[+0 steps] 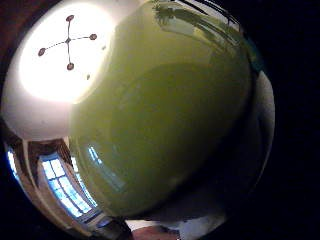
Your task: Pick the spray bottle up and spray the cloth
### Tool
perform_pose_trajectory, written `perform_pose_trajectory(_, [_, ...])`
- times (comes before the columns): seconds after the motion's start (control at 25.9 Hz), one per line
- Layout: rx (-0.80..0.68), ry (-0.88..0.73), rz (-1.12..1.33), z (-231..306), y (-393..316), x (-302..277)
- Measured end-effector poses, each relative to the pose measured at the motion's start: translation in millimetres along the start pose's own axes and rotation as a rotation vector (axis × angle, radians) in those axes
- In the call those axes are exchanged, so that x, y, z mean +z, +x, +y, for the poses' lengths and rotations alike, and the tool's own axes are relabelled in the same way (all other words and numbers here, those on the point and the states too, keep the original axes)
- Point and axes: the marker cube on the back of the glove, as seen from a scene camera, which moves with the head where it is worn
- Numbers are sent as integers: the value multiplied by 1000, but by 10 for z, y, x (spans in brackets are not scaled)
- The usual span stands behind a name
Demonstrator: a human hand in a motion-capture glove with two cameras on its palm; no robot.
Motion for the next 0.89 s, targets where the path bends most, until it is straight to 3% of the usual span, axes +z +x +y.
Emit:
perform_pose_trajectory(0.19, [-20, -136, -28, -263, -354, 199])
perform_pose_trajectory(0.42, [72, -288, -9, -485, -398, 697])
perform_pose_trajectory(0.66, [400, -603, 125, -363, 67, 1391])
perform_pose_trajectory(0.89, [777, -812, 196, 21, 767, 1912])
